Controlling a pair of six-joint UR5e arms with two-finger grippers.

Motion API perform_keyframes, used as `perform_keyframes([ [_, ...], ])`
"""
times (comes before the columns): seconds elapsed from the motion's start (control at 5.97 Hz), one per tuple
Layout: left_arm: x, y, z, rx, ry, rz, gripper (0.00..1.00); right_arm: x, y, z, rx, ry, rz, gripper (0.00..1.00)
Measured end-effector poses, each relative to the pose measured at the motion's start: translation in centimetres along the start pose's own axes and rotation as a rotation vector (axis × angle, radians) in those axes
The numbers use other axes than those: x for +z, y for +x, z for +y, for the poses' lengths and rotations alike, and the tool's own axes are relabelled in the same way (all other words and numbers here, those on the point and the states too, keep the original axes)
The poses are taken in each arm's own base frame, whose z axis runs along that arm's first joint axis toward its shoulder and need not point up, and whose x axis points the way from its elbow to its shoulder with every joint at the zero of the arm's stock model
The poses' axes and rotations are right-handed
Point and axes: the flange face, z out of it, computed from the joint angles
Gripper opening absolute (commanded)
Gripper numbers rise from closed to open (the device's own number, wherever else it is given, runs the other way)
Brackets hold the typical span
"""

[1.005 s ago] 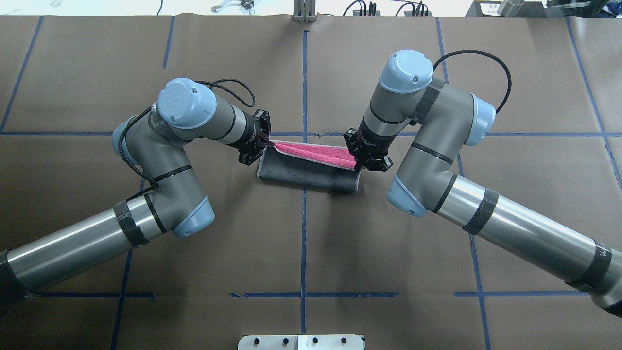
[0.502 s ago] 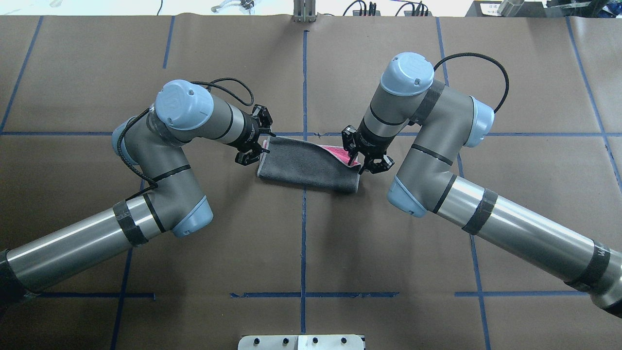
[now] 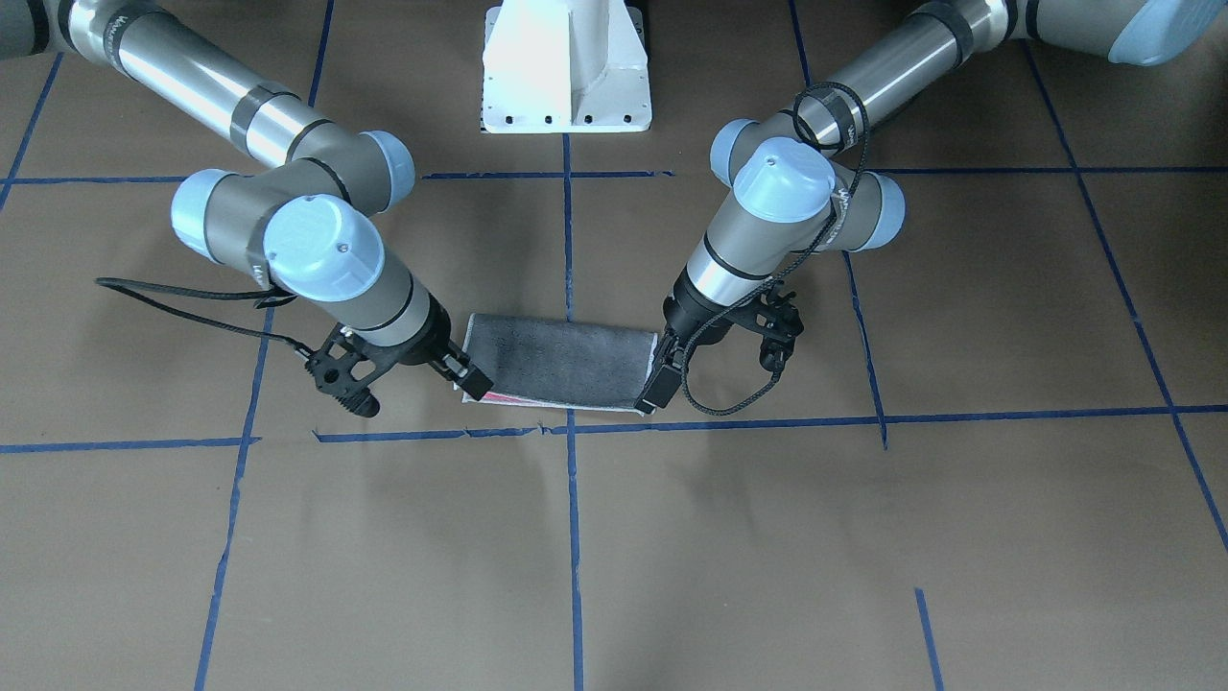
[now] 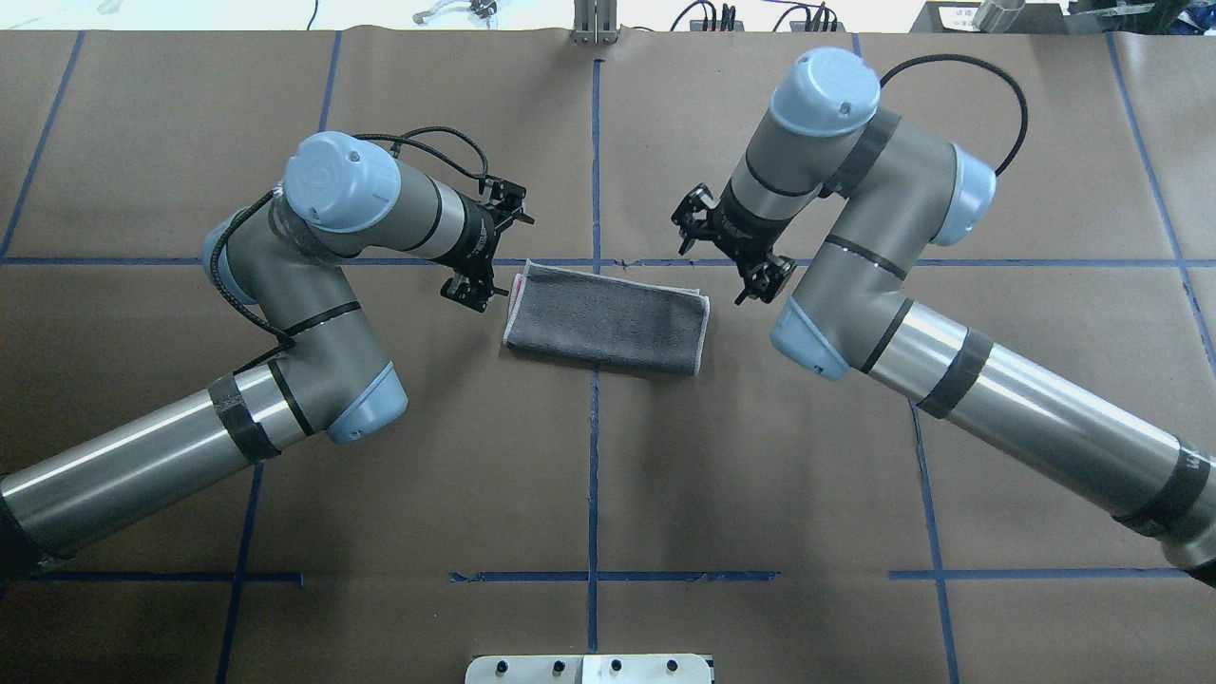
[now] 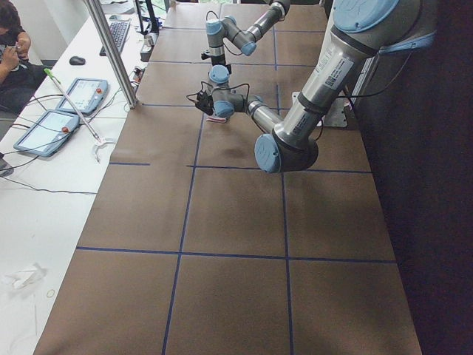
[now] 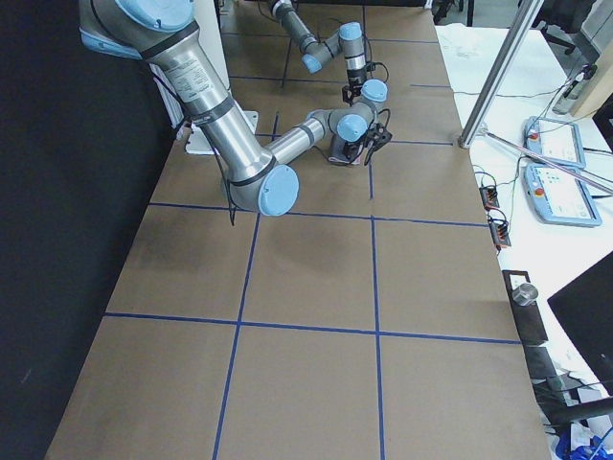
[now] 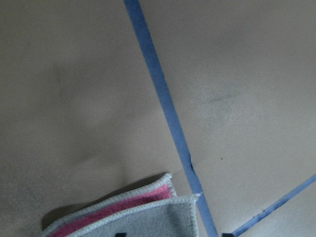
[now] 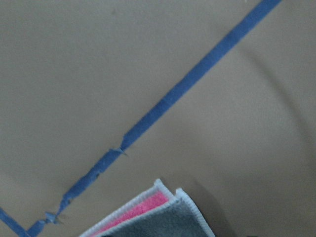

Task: Fold towel twice with both arms
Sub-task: 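Withdraw the right gripper away while the left gripper moves to the folded towel's end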

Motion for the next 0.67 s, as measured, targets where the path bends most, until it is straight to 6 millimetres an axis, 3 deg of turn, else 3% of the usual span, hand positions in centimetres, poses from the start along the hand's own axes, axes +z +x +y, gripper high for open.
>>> perform_keyframes([
  [0.33,-1.9,-0.7,-1.2,0.229,-0.012,0.005,1.00,-4.0,0.7,-5.2,-0.021,0.044,-0.033,1.00],
  [0.67,-3.0,-2.6,-2.1,0.496,-0.022,0.000,1.00,-6.6,5.7,-9.1,-0.185,0.080,-0.037,1.00],
])
